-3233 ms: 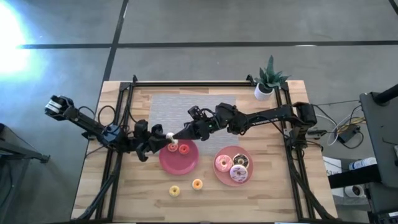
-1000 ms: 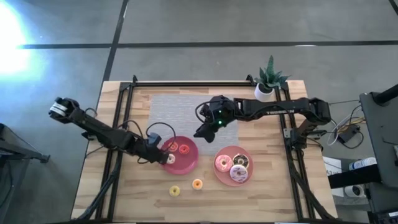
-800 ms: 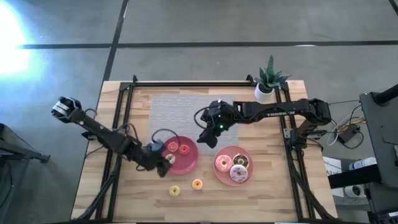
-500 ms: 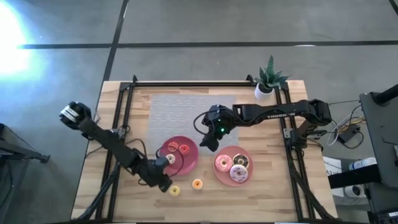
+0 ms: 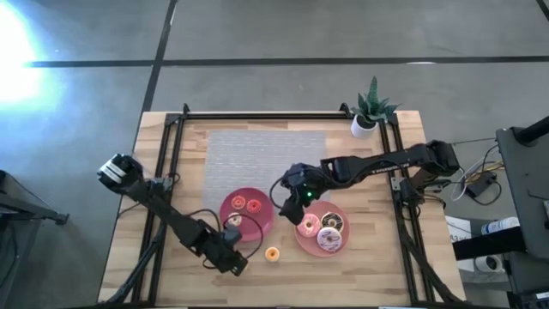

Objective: Pick & Place donuts
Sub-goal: Put the yellow small donut on the dark pink plate

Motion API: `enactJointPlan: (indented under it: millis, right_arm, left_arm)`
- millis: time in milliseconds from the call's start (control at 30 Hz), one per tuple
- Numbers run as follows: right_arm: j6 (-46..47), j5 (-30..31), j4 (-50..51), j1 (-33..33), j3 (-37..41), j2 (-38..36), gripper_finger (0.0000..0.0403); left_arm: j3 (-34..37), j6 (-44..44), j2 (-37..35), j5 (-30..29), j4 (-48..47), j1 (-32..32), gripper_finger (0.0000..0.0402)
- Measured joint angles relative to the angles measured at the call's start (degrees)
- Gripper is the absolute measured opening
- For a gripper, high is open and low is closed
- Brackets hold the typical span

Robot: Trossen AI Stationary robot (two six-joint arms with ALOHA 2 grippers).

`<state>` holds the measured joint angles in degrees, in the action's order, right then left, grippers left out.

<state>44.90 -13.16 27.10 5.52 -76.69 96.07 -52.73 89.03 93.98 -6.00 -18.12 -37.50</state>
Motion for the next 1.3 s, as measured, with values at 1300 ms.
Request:
enactJointPlan:
  millis: [1300]
  right_arm:
    - [-0.51,1.76,0.17,1.67,0.11,-0.53,0.0187]
  left_arm:
    - [-7.84,-6.73,8.45,-0.59,-4.95,-0.21,0.0012]
